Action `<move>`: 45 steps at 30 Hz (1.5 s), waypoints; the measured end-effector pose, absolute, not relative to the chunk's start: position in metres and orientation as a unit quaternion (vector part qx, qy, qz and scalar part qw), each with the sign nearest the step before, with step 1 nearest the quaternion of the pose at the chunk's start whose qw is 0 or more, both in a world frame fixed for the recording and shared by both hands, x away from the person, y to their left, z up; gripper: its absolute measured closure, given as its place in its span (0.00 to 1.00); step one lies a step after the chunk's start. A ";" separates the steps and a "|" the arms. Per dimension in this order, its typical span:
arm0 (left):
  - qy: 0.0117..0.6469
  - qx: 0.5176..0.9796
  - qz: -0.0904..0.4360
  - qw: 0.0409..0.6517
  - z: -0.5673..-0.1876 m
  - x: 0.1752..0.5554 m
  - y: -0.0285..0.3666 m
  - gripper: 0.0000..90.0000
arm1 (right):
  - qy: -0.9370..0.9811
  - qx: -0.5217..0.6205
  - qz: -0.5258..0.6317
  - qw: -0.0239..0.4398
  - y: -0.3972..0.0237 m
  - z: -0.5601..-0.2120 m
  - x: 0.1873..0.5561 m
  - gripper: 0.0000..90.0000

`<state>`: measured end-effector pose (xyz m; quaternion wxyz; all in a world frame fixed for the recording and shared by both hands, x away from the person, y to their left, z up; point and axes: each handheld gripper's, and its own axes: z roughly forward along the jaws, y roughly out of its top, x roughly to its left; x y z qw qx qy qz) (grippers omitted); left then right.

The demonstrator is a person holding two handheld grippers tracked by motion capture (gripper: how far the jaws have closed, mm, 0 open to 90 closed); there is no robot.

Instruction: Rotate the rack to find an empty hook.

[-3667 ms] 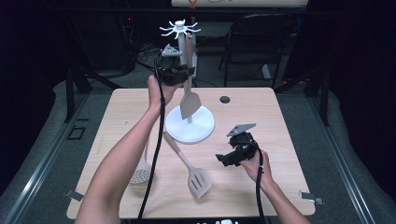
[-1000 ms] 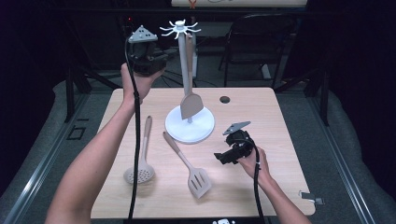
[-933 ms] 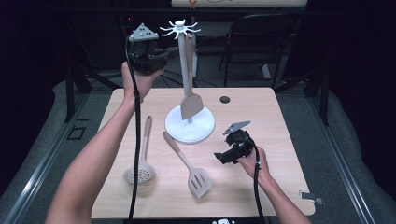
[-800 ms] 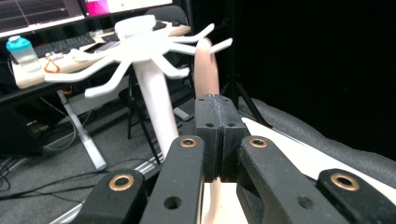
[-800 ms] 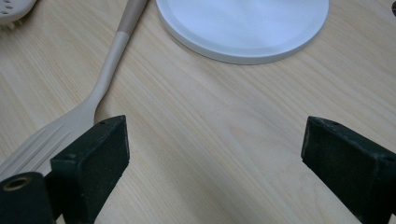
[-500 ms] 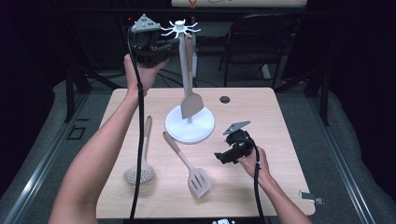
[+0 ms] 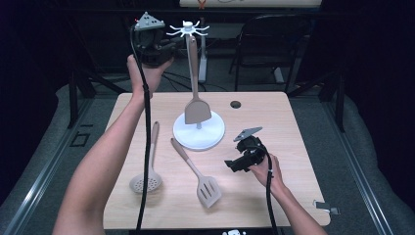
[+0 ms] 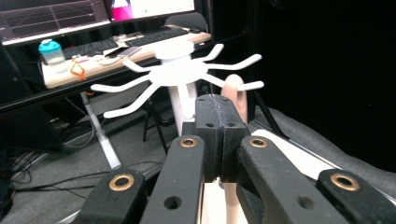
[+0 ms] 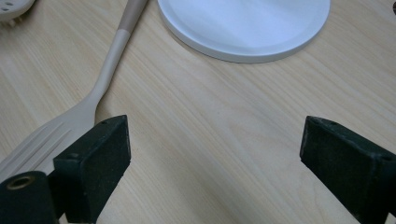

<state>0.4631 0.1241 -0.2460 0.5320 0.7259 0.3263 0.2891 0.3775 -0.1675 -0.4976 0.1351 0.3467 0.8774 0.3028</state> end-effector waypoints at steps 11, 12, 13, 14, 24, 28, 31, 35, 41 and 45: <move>0.344 0.720 0.295 0.525 -0.246 0.471 0.130 1.00 | 0.877 0.348 0.304 0.133 -0.166 -0.498 0.377 0.10; 0.346 0.720 0.295 0.525 -0.246 0.472 0.131 1.00 | 0.877 0.348 0.304 0.133 -0.166 -0.498 0.377 0.10; 0.347 0.720 0.295 0.524 -0.246 0.472 0.132 1.00 | 0.877 0.348 0.304 0.133 -0.166 -0.498 0.377 0.10; 0.349 0.718 0.296 0.524 -0.246 0.473 0.132 1.00 | 0.878 0.347 0.303 0.132 -0.166 -0.498 0.377 0.10; 0.357 0.716 0.297 0.521 -0.247 0.476 0.137 1.00 | 0.879 0.345 0.302 0.133 -0.166 -0.499 0.378 0.10; 0.362 0.712 0.292 0.525 -0.247 0.472 0.140 0.95 | 0.879 0.345 0.301 0.133 -0.167 -0.498 0.378 0.10; 0.364 0.715 0.290 0.522 -0.247 0.468 0.142 0.86 | 0.881 0.344 0.297 0.133 -0.167 -0.498 0.378 0.10; 0.377 0.718 0.283 0.513 -0.252 0.466 0.148 0.72 | 0.880 0.344 0.301 0.131 -0.167 -0.499 0.378 0.10; 0.391 0.731 0.269 0.489 -0.270 0.464 0.156 0.51 | 0.881 0.342 0.300 0.128 -0.165 -0.498 0.377 0.10; 0.394 0.739 0.259 0.481 -0.285 0.461 0.161 0.41 | 0.880 0.342 0.303 0.126 -0.165 -0.499 0.377 0.11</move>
